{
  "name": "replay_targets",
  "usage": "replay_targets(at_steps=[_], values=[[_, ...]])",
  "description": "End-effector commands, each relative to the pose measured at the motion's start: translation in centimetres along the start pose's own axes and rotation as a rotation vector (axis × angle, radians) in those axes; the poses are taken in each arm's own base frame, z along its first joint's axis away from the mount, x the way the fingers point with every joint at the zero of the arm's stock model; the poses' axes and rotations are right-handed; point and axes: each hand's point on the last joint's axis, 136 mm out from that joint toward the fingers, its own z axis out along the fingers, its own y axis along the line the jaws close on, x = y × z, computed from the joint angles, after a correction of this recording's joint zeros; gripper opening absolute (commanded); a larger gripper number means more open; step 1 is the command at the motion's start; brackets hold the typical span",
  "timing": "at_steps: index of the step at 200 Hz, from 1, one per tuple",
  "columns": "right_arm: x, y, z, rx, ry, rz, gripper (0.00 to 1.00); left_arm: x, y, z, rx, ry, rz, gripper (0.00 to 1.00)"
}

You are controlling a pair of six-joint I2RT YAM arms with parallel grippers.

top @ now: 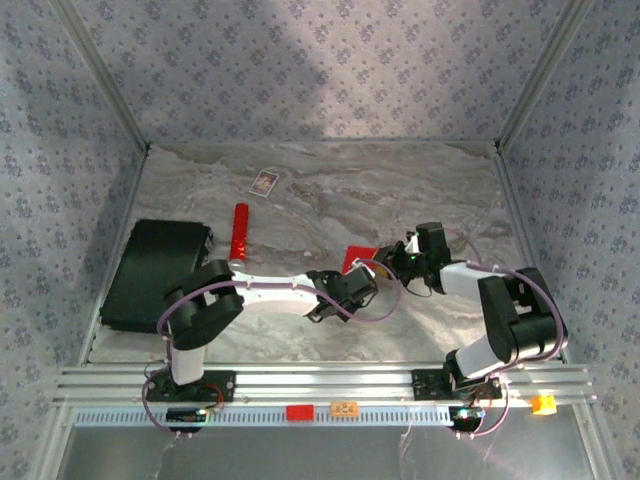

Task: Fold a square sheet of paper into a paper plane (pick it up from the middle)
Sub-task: Fifth fold the wing at the center of the table.

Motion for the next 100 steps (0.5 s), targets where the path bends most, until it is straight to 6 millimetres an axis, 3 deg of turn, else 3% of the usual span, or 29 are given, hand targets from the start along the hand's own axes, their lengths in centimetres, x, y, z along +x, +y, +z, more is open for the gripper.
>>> replay_targets(at_steps=[1, 30, 100], values=[[-0.5, -0.8, -1.4, 0.058, -0.028, -0.025, 0.27, -0.1, -0.3, 0.0, 0.039, -0.006, -0.033, 0.02], [-1.0, -1.2, -2.9, 0.096, -0.059, -0.046, 0.39, 0.0, -0.1, 0.1, 0.098, -0.004, -0.089, 0.0], [-0.9, -1.8, -4.1, 0.117, -0.085, -0.054, 0.41, 0.0, -0.2, 0.4, 0.257, 0.002, -0.21, 0.0]])
